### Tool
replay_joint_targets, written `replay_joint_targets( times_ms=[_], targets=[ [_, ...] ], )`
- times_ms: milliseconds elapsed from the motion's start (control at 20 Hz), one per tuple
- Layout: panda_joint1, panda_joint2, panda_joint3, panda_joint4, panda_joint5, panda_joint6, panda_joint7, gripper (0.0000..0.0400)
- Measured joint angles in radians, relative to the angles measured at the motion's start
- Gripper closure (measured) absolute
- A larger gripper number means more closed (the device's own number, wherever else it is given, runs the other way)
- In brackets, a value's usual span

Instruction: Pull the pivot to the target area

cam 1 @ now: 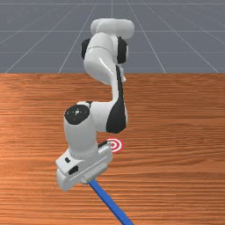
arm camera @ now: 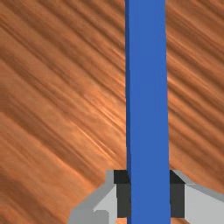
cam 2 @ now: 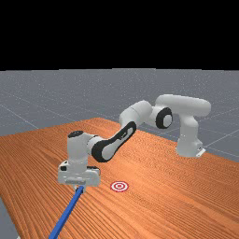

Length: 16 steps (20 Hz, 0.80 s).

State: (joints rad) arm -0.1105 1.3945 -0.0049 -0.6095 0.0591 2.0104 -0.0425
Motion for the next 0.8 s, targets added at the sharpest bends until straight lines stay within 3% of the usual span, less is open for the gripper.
replay_joint_targets(
  times_ms=[50,100,150,250,300,350,400,700,750,800],
  targets=[
    [0.007,-0.014,0.005,-0.024,0.005,0.010,0.006,0.0305],
    [-0.003,-0.174,0.030,-0.360,0.027,0.312,-0.027,0.0304],
    [-0.007,-0.250,0.046,-0.515,0.038,0.414,-0.043,0.0306],
    [-0.011,-0.360,0.044,-0.719,0.042,0.495,-0.052,0.0304],
    [-0.010,-0.396,0.040,-0.784,0.043,0.509,-0.052,0.0304],
    [0.018,-0.403,0.001,-0.771,0.015,0.411,-0.010,0.0304],
    [0.003,-0.414,0.018,-0.788,0.029,0.391,-0.028,0.0305],
    [-0.015,-0.508,0.035,-0.967,0.028,0.484,-0.088,0.0305],
    [-0.003,-0.504,0.018,-0.946,0.028,0.398,-0.040,0.0305],
    [-0.004,-0.527,0.018,-0.991,0.029,0.416,-0.043,0.0305]
  ],
)
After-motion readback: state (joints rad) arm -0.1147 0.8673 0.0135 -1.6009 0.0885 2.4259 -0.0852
